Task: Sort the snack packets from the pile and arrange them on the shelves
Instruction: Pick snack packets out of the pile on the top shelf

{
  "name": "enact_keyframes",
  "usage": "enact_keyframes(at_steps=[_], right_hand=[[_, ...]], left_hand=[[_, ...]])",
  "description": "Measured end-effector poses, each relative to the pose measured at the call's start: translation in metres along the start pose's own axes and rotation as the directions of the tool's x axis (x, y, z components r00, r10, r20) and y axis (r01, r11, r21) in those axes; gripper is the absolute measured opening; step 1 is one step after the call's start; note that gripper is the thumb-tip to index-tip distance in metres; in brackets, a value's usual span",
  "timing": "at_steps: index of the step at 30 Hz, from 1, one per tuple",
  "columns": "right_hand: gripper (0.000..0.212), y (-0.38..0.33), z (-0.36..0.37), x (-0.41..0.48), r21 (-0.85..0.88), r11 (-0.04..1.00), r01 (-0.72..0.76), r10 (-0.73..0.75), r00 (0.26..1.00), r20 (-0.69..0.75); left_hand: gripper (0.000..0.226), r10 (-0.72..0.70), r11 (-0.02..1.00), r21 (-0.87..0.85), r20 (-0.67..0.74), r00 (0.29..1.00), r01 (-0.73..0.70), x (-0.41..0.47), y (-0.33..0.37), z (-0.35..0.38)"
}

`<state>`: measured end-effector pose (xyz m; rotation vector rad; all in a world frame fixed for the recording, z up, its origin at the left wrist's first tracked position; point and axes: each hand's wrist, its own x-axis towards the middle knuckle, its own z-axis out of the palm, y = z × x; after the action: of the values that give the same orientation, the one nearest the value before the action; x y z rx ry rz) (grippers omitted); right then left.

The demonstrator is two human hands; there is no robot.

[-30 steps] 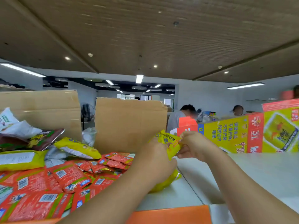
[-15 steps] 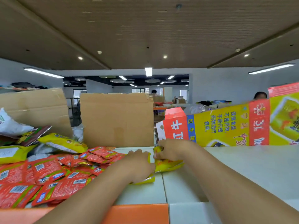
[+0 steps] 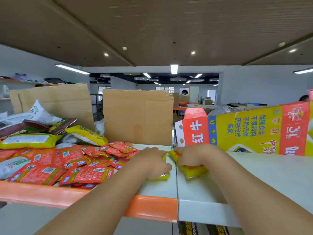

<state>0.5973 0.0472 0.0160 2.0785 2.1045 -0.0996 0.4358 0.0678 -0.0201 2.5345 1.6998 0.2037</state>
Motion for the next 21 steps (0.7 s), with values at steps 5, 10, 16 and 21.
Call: enact_keyframes(at_steps=[5, 10, 16, 21], right_hand=[[0.081, -0.015, 0.031, -0.005, 0.097, 0.991, -0.088, 0.101, 0.985, -0.138], [0.067, -0.024, 0.035, -0.022, 0.16, 0.977, -0.143, 0.174, 0.963, -0.204], [0.05, -0.026, 0.031, -0.064, 0.444, 0.888, -0.121, 0.276, 0.912, -0.303], [0.056, -0.007, 0.025, -0.11, 0.531, 0.834, -0.148, 0.387, 0.844, -0.373]], left_hand=[[0.067, -0.011, 0.999, 0.03, 0.005, 1.0, 0.011, -0.007, -0.003, 0.004], [0.055, 0.058, 0.998, 0.027, -0.014, 0.998, -0.058, -0.017, -0.003, 0.003], [0.056, 0.128, 0.972, -0.179, -0.143, 0.981, -0.153, -0.029, -0.011, 0.001], [0.076, 0.184, 0.926, -0.272, -0.282, 0.941, -0.263, -0.039, 0.005, -0.003]])
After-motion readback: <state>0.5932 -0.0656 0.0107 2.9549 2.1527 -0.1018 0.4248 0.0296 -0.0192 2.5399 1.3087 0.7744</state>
